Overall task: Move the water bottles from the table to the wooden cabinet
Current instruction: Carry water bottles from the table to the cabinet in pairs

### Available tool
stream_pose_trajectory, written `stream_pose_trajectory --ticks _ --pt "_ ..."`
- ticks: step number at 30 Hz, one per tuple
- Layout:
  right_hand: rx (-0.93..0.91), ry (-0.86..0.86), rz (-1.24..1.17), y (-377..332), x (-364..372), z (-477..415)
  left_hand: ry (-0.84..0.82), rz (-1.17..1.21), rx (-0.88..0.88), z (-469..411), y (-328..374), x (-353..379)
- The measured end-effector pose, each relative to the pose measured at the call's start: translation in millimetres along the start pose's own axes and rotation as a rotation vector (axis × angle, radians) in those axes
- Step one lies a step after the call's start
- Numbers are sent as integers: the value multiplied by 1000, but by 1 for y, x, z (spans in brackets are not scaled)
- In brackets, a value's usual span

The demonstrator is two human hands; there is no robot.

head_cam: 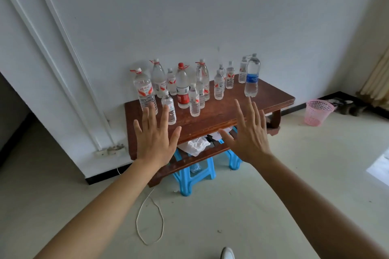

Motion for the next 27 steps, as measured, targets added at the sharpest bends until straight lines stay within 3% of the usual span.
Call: stream_pose_trajectory --ticks 12,20,27 --pt "-49 -180 -176 23 178 -242 -48 13 -185 -218 -59 134" --pt "-29 -305 -305 -6 306 -303 -87 120 -281 -266 -139 232" --pt "98 -374 -409 -34 394 -335 -70 472 -400 -291 -210 312"
Point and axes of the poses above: each hand's wrist, its own z-axis away from the middle knuckle, its own x-axis out of the palm, y = z × x, the point moved 6 cm from there along -z, towards the middle knuckle, and after that the axes turned 12 degrees about z, right-handed, at the moved point
